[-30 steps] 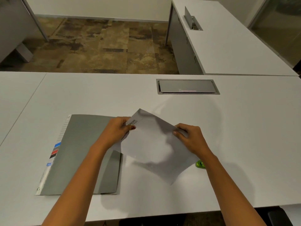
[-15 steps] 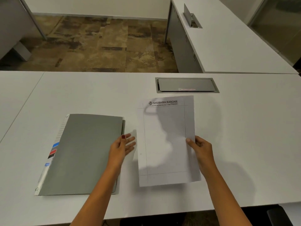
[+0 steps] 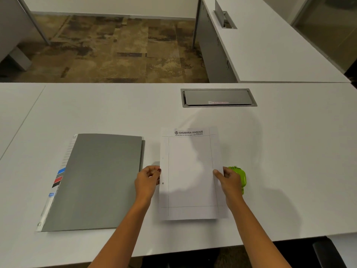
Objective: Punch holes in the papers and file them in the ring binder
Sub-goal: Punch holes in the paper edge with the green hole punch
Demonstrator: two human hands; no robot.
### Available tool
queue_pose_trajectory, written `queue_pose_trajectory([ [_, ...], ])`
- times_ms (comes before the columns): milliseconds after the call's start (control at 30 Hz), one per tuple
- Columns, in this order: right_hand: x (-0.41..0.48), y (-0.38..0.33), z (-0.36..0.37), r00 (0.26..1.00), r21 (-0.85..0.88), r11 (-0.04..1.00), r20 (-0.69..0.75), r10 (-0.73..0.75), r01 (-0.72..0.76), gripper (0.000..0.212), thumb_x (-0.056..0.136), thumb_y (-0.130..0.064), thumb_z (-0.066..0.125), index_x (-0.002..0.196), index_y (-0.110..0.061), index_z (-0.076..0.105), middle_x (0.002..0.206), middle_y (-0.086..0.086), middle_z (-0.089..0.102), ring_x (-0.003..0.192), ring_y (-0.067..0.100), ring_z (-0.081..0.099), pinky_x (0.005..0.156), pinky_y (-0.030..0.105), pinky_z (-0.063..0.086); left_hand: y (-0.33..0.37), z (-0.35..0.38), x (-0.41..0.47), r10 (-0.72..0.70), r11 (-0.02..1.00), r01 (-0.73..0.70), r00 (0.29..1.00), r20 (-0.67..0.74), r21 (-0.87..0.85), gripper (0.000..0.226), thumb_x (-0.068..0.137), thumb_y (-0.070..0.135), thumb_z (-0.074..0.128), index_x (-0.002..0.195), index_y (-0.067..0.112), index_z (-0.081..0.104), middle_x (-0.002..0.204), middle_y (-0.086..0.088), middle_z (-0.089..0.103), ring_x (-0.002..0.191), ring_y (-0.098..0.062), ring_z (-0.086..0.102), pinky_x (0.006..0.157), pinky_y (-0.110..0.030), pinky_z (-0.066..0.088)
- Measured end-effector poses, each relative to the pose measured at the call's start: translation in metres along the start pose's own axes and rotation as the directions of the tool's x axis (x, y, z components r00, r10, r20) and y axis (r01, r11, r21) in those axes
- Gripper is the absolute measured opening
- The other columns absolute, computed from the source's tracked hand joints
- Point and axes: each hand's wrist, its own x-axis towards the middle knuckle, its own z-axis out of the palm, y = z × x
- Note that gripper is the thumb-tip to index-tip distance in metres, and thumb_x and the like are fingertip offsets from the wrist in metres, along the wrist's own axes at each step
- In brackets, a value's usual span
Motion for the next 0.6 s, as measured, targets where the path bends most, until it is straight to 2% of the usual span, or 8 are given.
queue_pose_trajectory([
  [67,0.003,0.004,0.004,1.000,-0.027,1.000,-0.013,0.005,-0.005,0.042,0.085,-0.013,0.066,0.123,0.002,0.055,0.120,0.014,0.061,0.108,0.025,0.057,0.086,0.028,0.044,-0.004,0.004,0.001,-0.004,1.000,0.005,1.000,-0.022,0.022,0.008,0.088,0.011,0.061,0.089,0.015,0.068,0.092,-0.008,0.071,0.078,-0.021,0.065,0.077,-0.035,0.056],
  [200,0.006,0.010,0.008,1.000,-0.129,0.992,-0.022,-0.013,0.010,0.030,0.087,-0.010,0.062,0.115,0.000,0.060,0.103,0.008,0.064,0.094,0.024,0.060,0.081,0.031,0.047,-0.010,0.013,0.003,-0.027,0.998,0.030,0.998,-0.063,0.051,0.008,0.089,0.011,0.060,0.092,0.012,0.068,0.086,-0.005,0.069,0.075,-0.018,0.062,0.077,-0.034,0.055],
  [300,0.008,0.014,0.012,0.999,-0.182,0.983,-0.027,-0.025,0.020,0.023,0.087,-0.007,0.060,0.109,-0.003,0.062,0.101,0.012,0.067,0.088,0.024,0.061,0.073,0.028,0.047,-0.013,0.018,0.006,-0.065,0.996,0.070,0.994,-0.092,0.060,0.008,0.090,0.012,0.059,0.093,0.011,0.066,0.080,-0.002,0.065,0.072,-0.016,0.059,0.070,-0.027,0.052],
  [433,0.008,0.017,0.015,0.998,-0.262,0.964,-0.030,-0.058,0.048,0.022,0.087,-0.003,0.057,0.109,-0.002,0.061,0.096,0.010,0.063,0.081,0.018,0.055,0.059,0.018,0.042,-0.018,0.023,0.009,-0.086,0.991,0.098,0.988,-0.128,0.091,0.013,0.090,0.011,0.059,0.101,0.011,0.067,0.090,-0.006,0.067,0.079,-0.017,0.060,0.079,-0.031,0.053],
  [500,0.007,0.018,0.016,0.997,-0.286,0.957,-0.035,-0.061,0.049,0.026,0.088,-0.003,0.056,0.114,-0.001,0.059,0.095,0.005,0.058,0.084,0.016,0.053,0.065,0.020,0.042,-0.020,0.025,0.011,-0.081,0.990,0.095,0.989,-0.127,0.102,0.016,0.089,0.010,0.059,0.103,0.010,0.068,0.093,-0.008,0.069,0.079,-0.018,0.060,0.082,-0.034,0.054],
  [600,0.007,0.022,0.017,0.997,-0.291,0.956,-0.059,-0.049,0.029,0.028,0.087,-0.002,0.056,0.114,0.000,0.059,0.098,0.008,0.060,0.084,0.016,0.052,0.070,0.024,0.043,-0.023,0.026,0.012,-0.074,0.989,0.090,0.988,-0.134,0.114,0.017,0.089,0.010,0.060,0.104,0.010,0.068,0.092,-0.008,0.069,0.080,-0.019,0.061,0.084,-0.037,0.055],
])
